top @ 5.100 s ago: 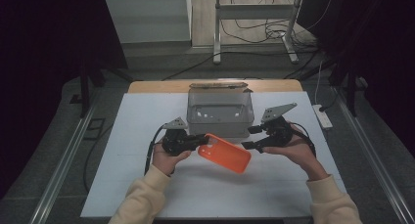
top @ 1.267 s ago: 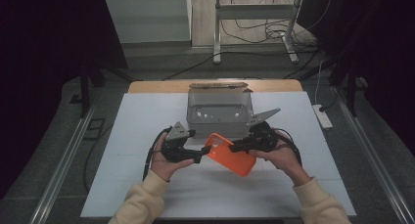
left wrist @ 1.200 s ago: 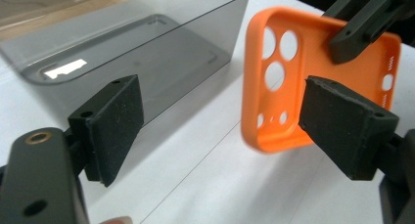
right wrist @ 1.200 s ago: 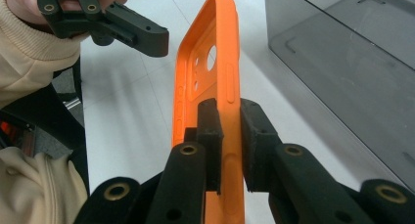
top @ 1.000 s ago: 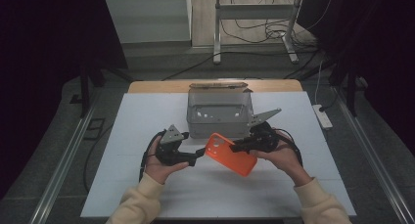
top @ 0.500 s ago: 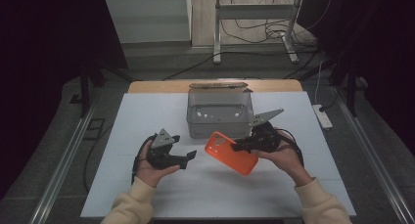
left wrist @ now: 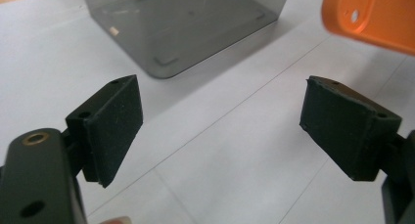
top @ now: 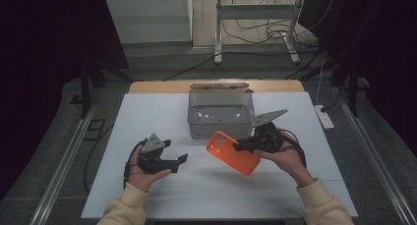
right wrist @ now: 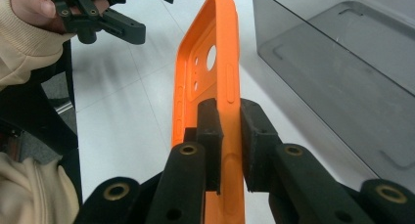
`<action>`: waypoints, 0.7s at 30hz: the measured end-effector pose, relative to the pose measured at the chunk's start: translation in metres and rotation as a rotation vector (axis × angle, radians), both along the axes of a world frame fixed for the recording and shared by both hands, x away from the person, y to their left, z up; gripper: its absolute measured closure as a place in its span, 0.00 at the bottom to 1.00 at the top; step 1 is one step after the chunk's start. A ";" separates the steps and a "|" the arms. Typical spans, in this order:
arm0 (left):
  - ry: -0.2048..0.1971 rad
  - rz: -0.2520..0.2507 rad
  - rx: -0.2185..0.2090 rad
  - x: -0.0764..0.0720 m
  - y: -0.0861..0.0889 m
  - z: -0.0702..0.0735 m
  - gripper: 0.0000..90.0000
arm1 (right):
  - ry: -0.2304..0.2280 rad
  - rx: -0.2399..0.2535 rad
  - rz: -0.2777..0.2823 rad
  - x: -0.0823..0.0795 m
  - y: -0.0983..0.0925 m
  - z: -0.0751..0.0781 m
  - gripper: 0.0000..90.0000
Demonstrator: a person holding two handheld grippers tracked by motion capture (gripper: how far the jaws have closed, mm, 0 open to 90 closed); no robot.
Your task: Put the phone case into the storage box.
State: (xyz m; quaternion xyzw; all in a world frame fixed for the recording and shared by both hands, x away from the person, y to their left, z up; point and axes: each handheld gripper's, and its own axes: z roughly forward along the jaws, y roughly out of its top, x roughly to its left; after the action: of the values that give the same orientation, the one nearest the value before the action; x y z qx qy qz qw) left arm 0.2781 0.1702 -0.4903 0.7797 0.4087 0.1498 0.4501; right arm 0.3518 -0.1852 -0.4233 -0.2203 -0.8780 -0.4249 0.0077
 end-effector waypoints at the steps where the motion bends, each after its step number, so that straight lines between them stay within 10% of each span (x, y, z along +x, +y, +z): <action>1: 0.002 0.003 -0.001 -0.001 0.001 -0.001 0.18 | 0.000 0.002 0.000 0.000 0.000 0.000 0.89; 21: 0.047 0.039 0.025 -0.011 0.014 -0.020 0.18 | -0.011 0.015 -0.044 0.002 -0.007 0.003 0.89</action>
State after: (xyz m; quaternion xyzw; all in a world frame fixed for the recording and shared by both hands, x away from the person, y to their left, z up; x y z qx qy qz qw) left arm 0.2674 0.1847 -0.5101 0.7805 0.4321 0.1453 0.4278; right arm 0.3540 -0.1921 -0.4201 -0.2373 -0.8697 -0.4327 -0.0051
